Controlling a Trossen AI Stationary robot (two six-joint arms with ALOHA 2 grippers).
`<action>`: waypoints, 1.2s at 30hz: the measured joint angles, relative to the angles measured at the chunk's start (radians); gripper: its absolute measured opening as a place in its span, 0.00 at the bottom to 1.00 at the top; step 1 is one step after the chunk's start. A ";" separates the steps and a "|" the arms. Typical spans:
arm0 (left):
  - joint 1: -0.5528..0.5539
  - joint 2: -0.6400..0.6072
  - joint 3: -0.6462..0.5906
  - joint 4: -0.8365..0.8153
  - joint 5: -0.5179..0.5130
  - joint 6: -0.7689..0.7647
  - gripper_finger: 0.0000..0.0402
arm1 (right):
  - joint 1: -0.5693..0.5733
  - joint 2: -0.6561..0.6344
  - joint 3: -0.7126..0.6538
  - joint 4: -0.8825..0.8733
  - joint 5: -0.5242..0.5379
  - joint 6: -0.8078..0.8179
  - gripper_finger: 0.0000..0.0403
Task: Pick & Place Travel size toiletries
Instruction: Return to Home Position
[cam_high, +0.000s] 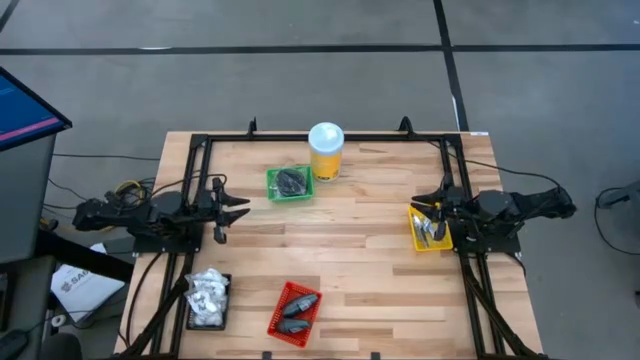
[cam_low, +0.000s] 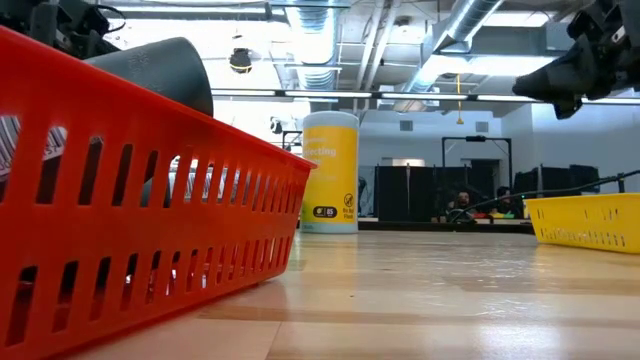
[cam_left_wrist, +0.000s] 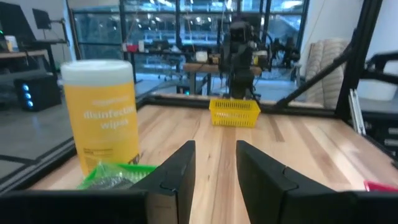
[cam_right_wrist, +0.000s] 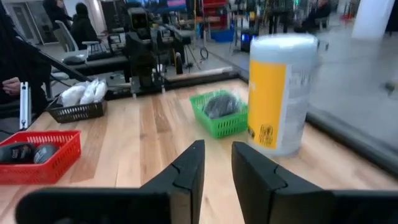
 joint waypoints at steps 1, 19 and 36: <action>0.000 0.011 0.000 0.000 0.001 0.000 0.27 | 0.000 0.002 -0.001 -0.010 0.000 0.025 0.18; 0.000 0.189 -0.001 0.011 0.002 0.000 0.27 | 0.000 0.003 -0.001 -0.090 0.001 0.030 0.18; 0.141 0.233 -0.001 0.331 0.000 -0.001 0.27 | 0.000 0.002 0.000 -0.091 -0.007 0.027 0.18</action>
